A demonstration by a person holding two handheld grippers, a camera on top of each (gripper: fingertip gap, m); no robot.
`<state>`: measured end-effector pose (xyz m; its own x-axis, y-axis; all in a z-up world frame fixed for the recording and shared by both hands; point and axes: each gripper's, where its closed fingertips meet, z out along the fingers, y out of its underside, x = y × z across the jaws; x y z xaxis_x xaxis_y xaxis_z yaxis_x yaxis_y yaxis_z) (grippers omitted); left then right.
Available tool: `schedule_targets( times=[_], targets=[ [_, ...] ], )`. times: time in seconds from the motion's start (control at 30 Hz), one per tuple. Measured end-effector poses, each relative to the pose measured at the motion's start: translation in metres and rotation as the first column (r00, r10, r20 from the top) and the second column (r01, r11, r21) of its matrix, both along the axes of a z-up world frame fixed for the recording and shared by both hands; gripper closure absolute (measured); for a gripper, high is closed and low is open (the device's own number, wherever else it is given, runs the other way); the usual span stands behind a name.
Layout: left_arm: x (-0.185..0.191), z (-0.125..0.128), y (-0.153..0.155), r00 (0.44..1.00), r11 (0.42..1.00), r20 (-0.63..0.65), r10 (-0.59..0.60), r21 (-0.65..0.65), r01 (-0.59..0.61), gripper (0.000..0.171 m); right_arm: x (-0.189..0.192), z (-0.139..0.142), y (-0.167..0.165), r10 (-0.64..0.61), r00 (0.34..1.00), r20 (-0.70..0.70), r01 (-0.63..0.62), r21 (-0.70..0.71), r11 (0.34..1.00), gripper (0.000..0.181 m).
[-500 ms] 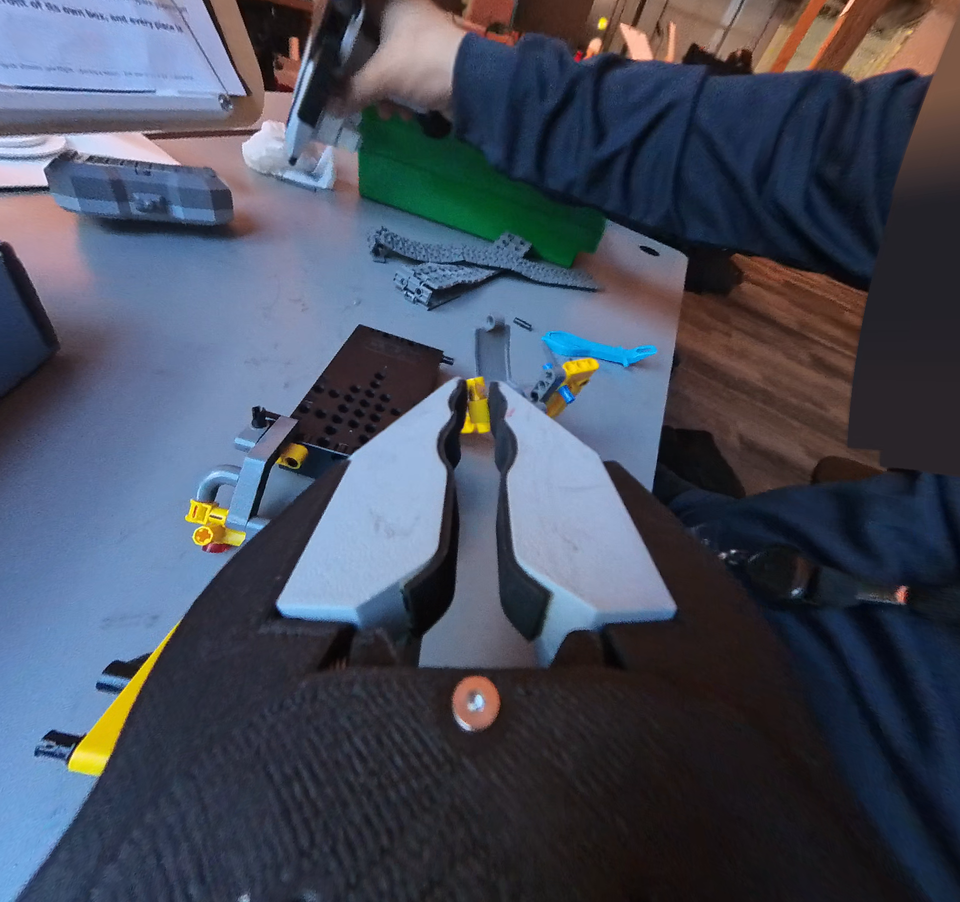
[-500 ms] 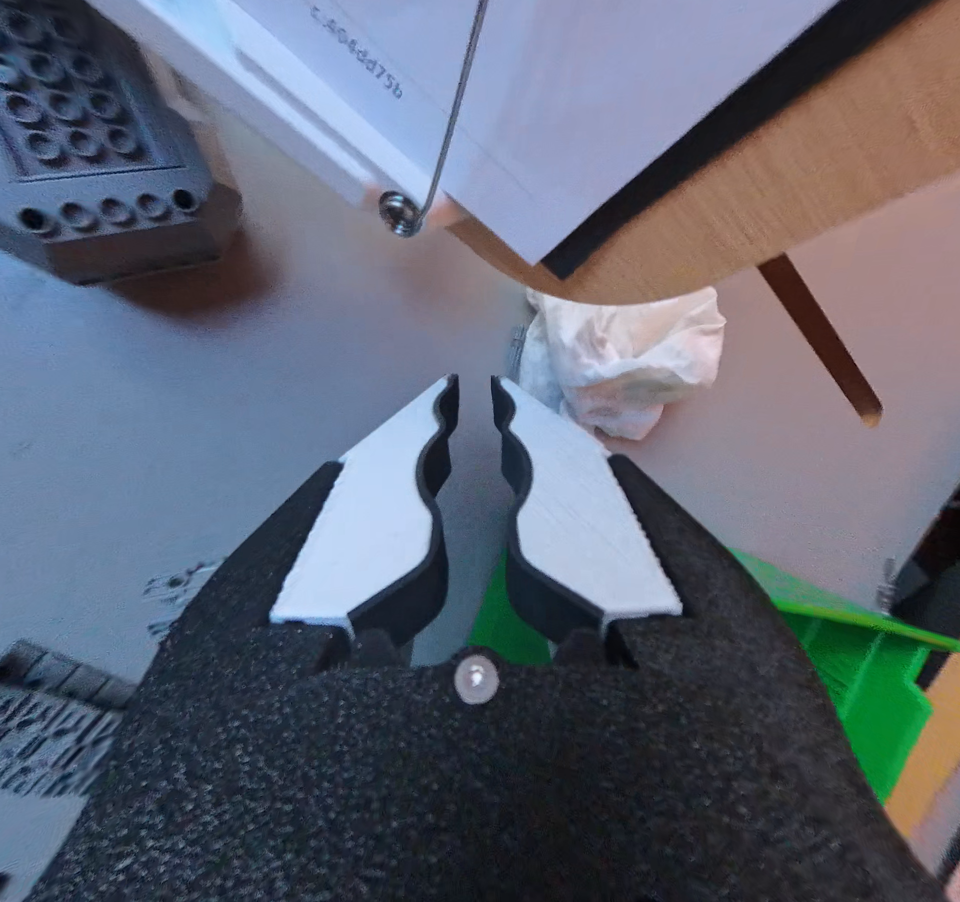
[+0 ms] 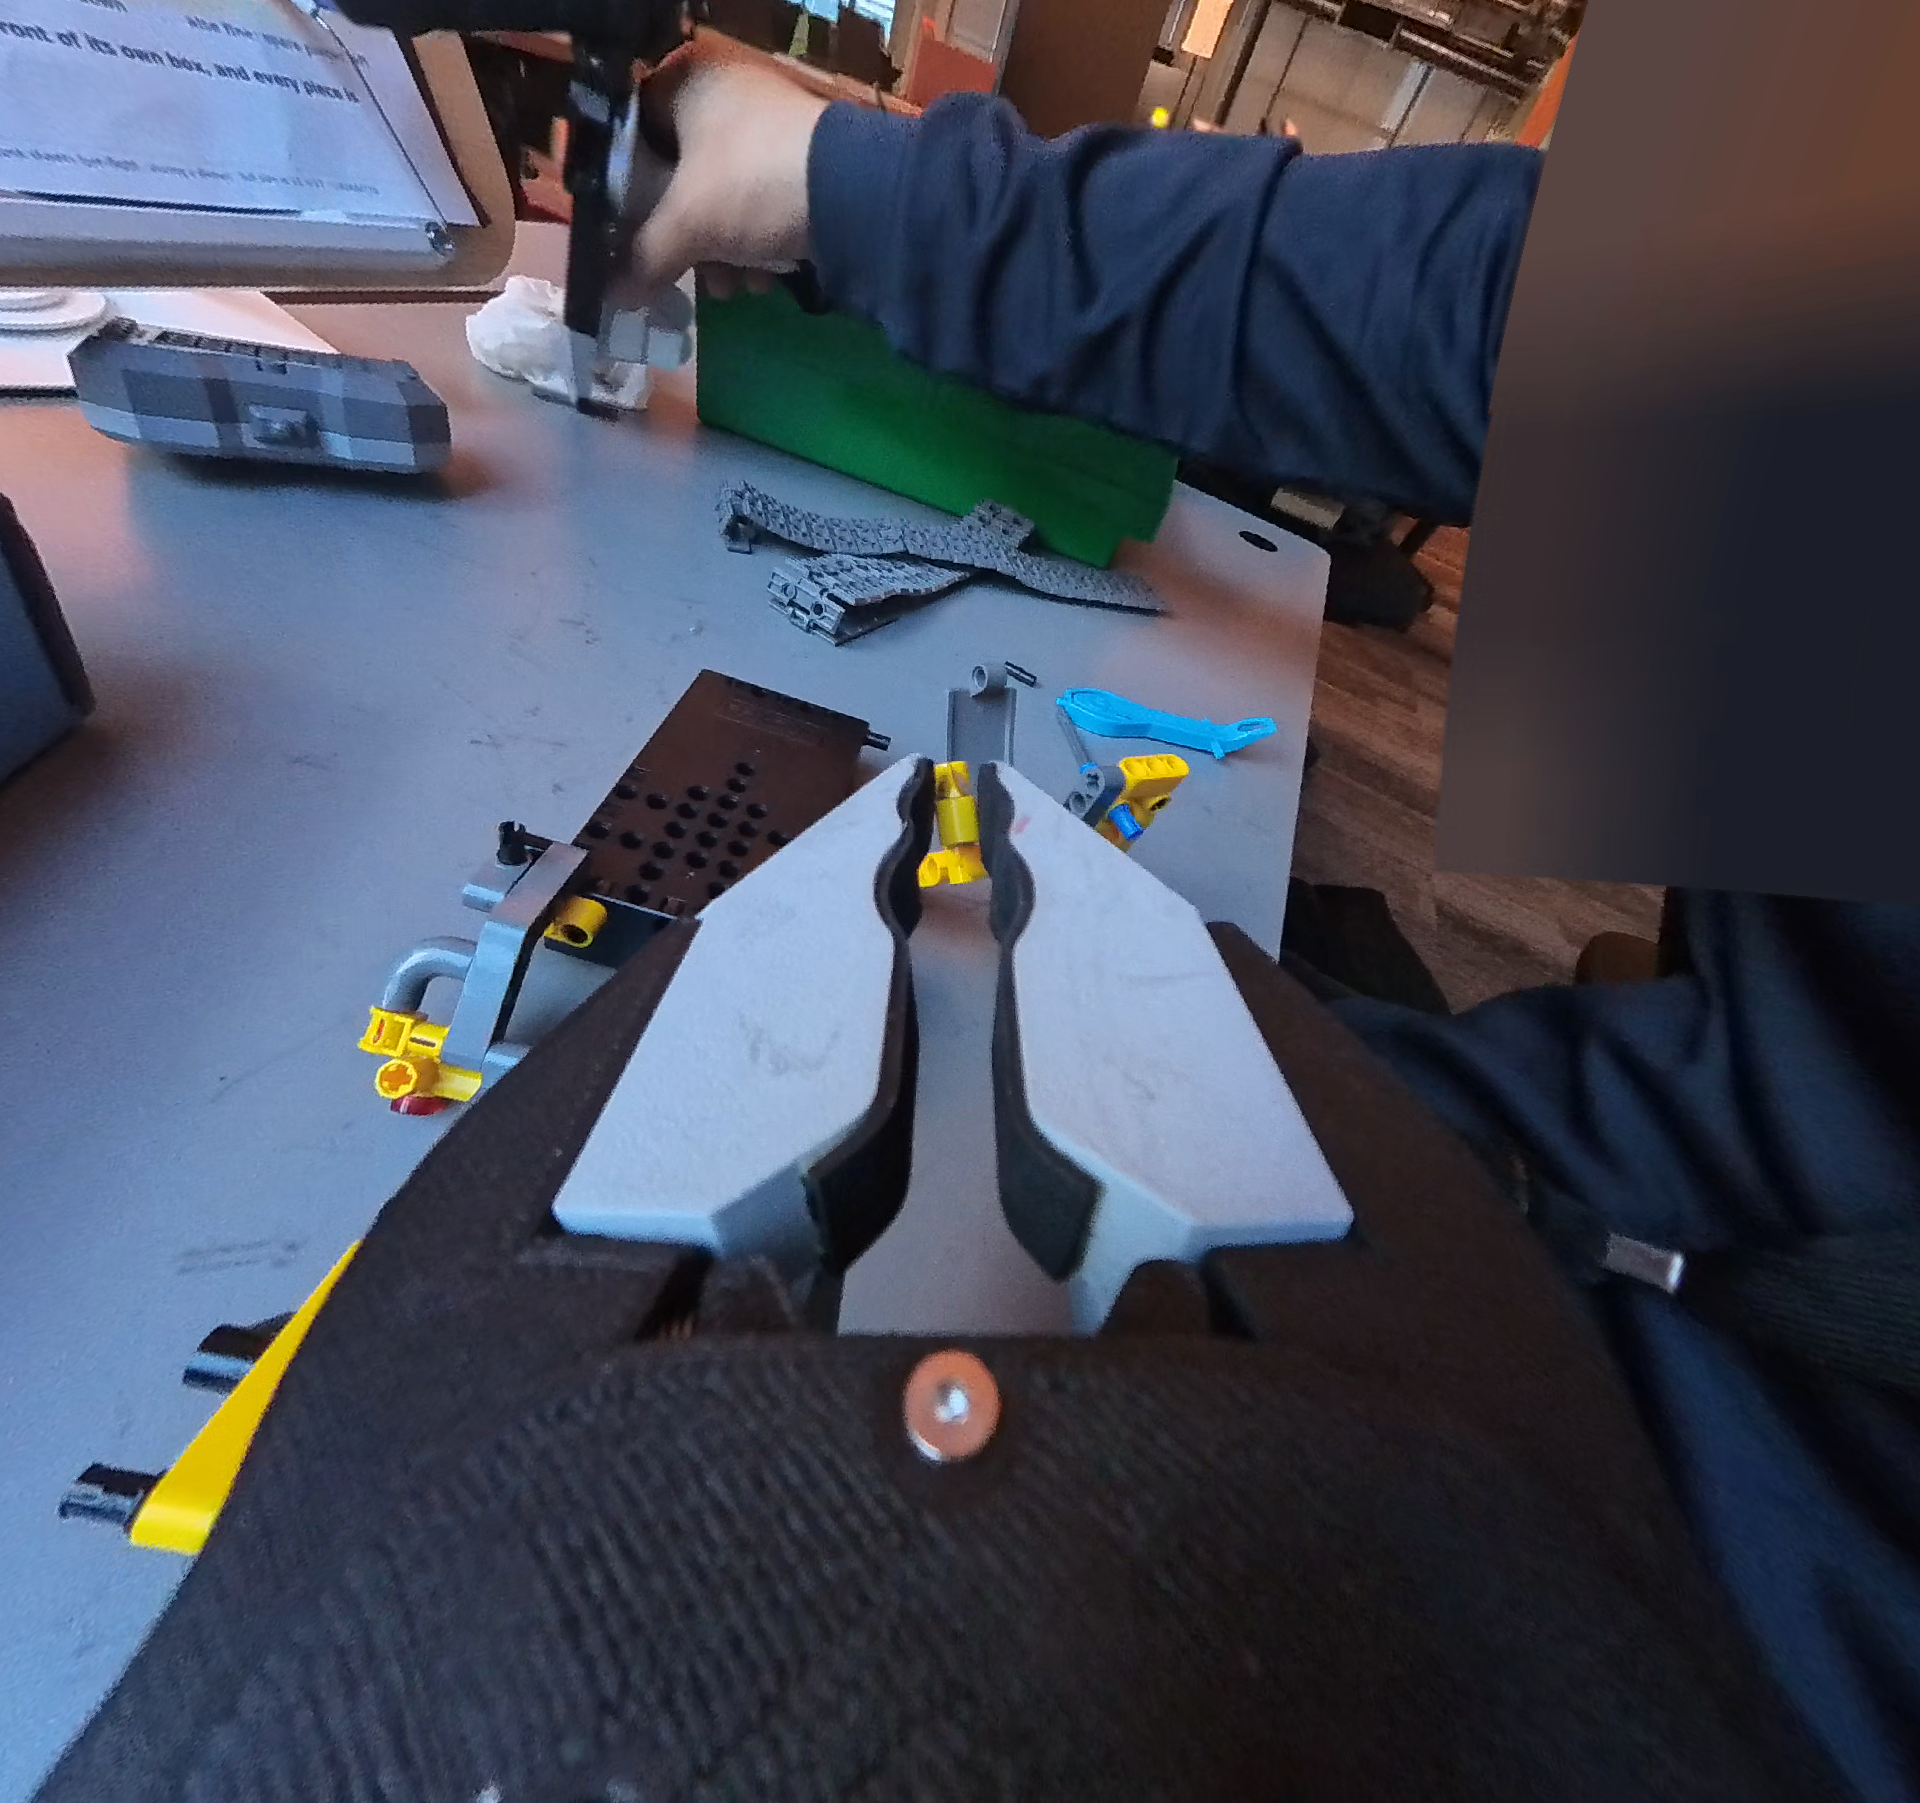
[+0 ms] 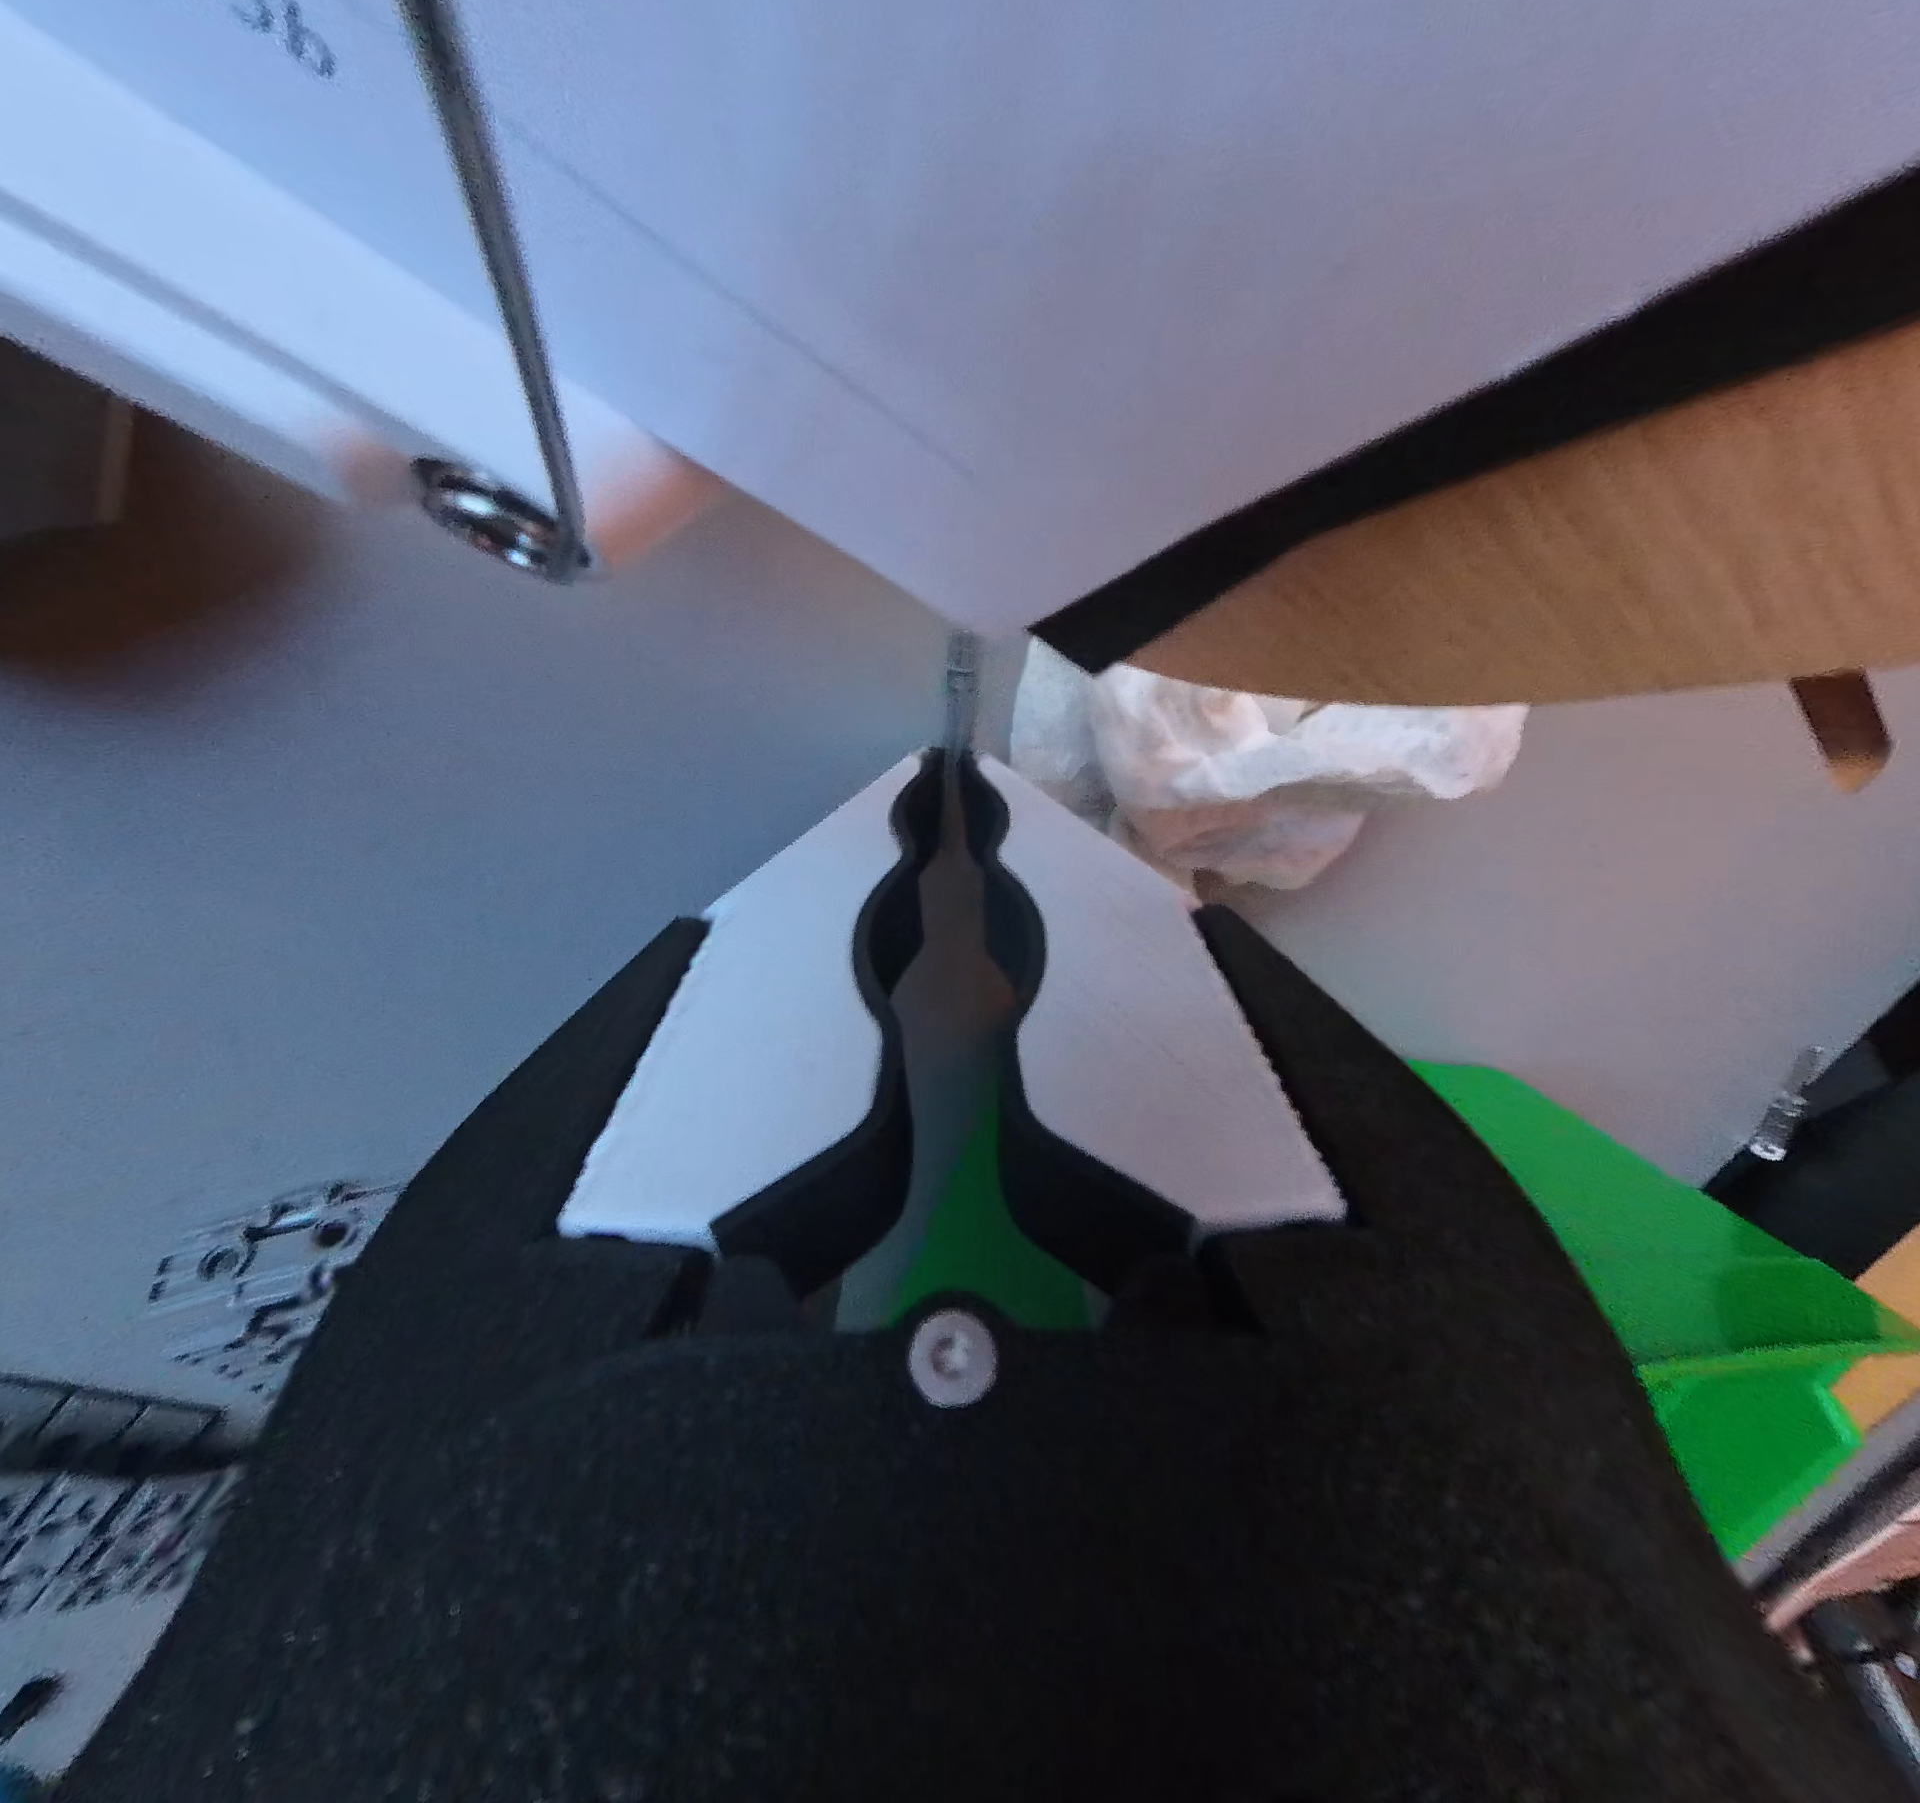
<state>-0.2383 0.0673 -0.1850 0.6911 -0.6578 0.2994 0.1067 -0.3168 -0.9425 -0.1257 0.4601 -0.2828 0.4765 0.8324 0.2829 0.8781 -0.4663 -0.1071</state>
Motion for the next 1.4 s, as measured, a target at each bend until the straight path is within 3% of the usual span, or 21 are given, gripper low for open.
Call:
schedule_targets(
  times=[0.13,0.27,0.43,0.53,0.67,0.77,0.87,0.97,1.07,1.13,1.2,1.27,1.33,1.4],
  targets=[
    [0.0,-0.001,0.001,1.0,1.0,0.0,-0.002,-0.008,0.002,0.165,0.007,0.0,-0.031,0.033,0.999,-0.006,-0.033,-0.08,0.996,0.181],
    [0.0,0.0,0.0,1.0,1.0,0.004,-0.003,-0.002,0.003,0.165,0.022,0.0,-0.087,0.097,0.995,-0.002,-0.095,-0.201,0.975,0.181],
    [0.001,0.0,0.0,1.0,1.0,-0.007,-0.001,0.003,0.001,0.165,0.055,-0.001,-0.125,0.099,0.994,0.044,-0.084,-0.268,0.96,0.181],
    [0.001,0.0,0.001,1.0,1.0,-0.01,0.001,0.004,-0.001,0.165,0.055,0.013,-0.126,0.095,0.995,-0.033,-0.1,-0.178,0.979,0.174],
    [0.003,0.0,0.001,1.0,1.0,-0.009,-0.007,0.008,0.007,0.165,0.049,0.048,-0.156,0.123,0.952,-0.28,-0.146,-0.064,0.987,0.166],
    [0.004,0.001,0.001,1.0,1.0,-0.012,-0.009,0.017,0.009,0.166,0.059,0.072,-0.198,0.155,0.858,-0.489,-0.155,0.042,0.987,0.163],
    [0.005,0.002,0.001,1.0,0.999,-0.021,-0.003,0.035,0.004,0.165,0.076,0.077,-0.252,0.18,0.745,-0.642,-0.17,0.078,0.982,0.161],
    [0.005,0.004,0.004,0.999,0.998,-0.035,0.015,0.063,-0.013,0.165,0.105,0.063,-0.293,0.191,0.71,-0.677,-0.157,0.112,0.981,0.159],
    [0.008,0.006,0.006,0.999,0.996,-0.043,0.023,0.092,-0.019,0.165,0.107,0.052,-0.346,0.243,0.614,-0.751,-0.255,0.103,0.961,0.144],
    [0.009,0.004,0.008,0.997,0.996,-0.063,0.036,0.088,-0.03,0.165,0.108,0.042,-0.366,0.305,0.603,-0.737,-0.303,0.142,0.942,0.142],
    [0.013,0.003,0.008,0.996,0.995,-0.086,0.035,0.095,-0.026,0.165,0.105,0.035,-0.364,0.317,0.636,-0.703,-0.276,0.176,0.945,0.144],
    [0.015,0.002,0.007,0.993,0.994,-0.114,0.035,0.108,-0.023,0.165,0.087,0.039,-0.365,0.311,0.616,-0.723,-0.278,0.171,0.945,0.142],
    [0.017,0.001,0.006,0.99,0.992,-0.135,0.043,0.124,-0.027,0.165,0.067,0.04,-0.369,0.383,0.602,-0.701,-0.351,0.198,0.915,0.146],
    [0.017,0.001,0.006,0.988,0.991,-0.145,0.048,0.128,-0.029,0.165,0.056,0.028,-0.359,0.467,0.663,-0.585,-0.412,0.236,0.88,0.156]
  ],
)
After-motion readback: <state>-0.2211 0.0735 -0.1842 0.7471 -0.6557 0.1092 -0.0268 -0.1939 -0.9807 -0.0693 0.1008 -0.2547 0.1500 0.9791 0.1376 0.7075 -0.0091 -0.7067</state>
